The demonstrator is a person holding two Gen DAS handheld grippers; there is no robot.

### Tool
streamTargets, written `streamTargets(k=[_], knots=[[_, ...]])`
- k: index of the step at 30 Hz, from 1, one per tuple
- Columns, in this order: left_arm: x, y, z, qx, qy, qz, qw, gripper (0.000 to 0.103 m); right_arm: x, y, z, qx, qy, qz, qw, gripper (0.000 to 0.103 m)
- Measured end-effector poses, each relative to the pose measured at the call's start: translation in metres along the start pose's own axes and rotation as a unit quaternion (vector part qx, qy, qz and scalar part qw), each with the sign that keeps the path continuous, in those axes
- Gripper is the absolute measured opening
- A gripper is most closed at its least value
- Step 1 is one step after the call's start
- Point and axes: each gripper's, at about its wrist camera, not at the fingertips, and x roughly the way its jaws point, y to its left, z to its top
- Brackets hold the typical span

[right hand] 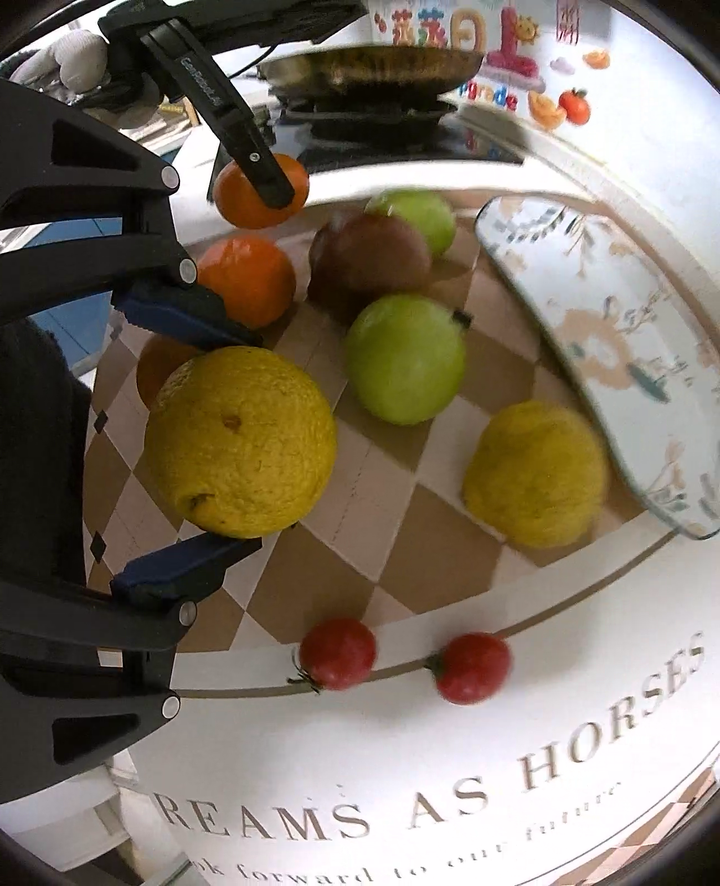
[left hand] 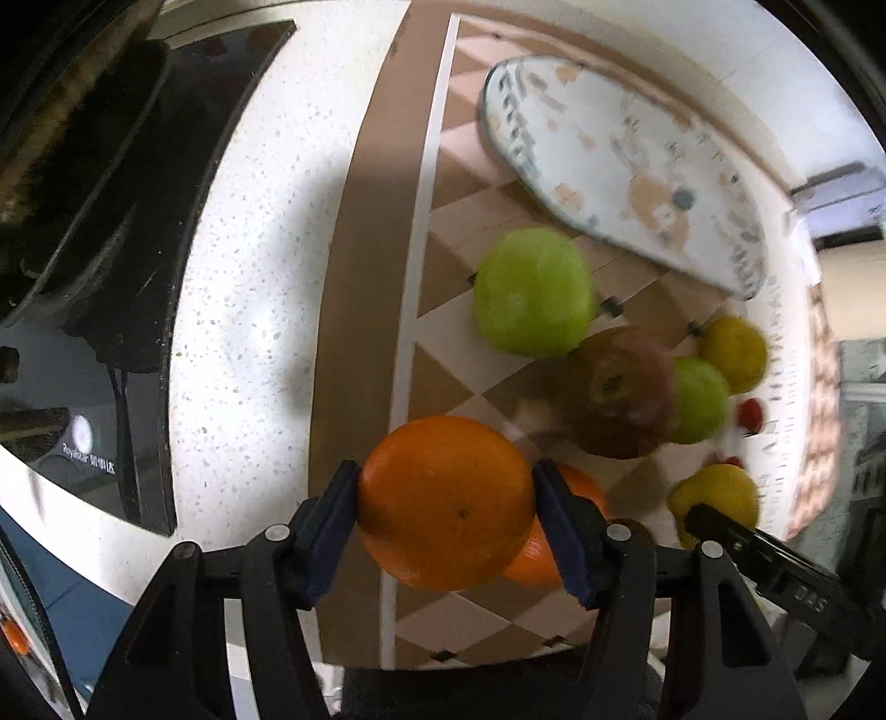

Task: Organize fruits
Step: 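Place the orange on the floral plate while the right tool places the pomelo beside it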

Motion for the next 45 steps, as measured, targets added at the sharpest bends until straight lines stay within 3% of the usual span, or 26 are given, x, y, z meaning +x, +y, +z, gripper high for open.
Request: streamTargets(k=[6,11,16,19,28,37,39,42,44,45], knots=[[-0.070,-0.022,0.020,-0.009,-0.052,-0.056,0.9970,0.060,-0.051,0.019,0.037,-0.025,-0.039,0.038,0.998,0.066],[-0.092,-0.053,0.080,0.006,-0.087,-0.048,0.9951,0.061,-0.070,0.047,0.105,-0.061,-0.072,0.020,0.995,0.066],[-0.066,-0.076,0.137,0.018,-0.080,-0.015,0.9965,0.060,-0.043,0.070,0.183,-0.102,-0.070,-0.032,0.992,0.066],[-0.035,-0.082,0.178,0.009,-0.048,-0.007,0.9988,0.060,-0.020,0.077,0.213,-0.119,-0.049,-0.057,0.990,0.066],[0.033,-0.081,0.224,-0.021,0.041,-0.012,0.9989,0.061,0.020,0.079,0.243,-0.165,-0.005,-0.095,0.982,0.066],[0.060,-0.078,0.238,-0.037,0.073,0.002,0.9967,0.061,0.025,0.089,0.255,-0.192,0.012,-0.109,0.975,0.067],[0.062,-0.077,0.238,-0.041,0.073,0.002,0.9965,0.061,0.020,0.090,0.256,-0.193,0.010,-0.111,0.975,0.079],[0.063,-0.076,0.240,-0.039,0.072,0.000,0.9966,0.062,0.008,0.091,0.257,-0.195,0.000,-0.115,0.974,0.085],[0.057,-0.072,0.240,-0.036,0.065,0.008,0.9972,0.078,-0.001,0.090,0.255,-0.195,-0.005,-0.121,0.973,0.088],[0.053,-0.072,0.240,-0.035,0.057,0.009,0.9977,0.081,-0.005,0.090,0.254,-0.196,-0.010,-0.125,0.973,0.092]])
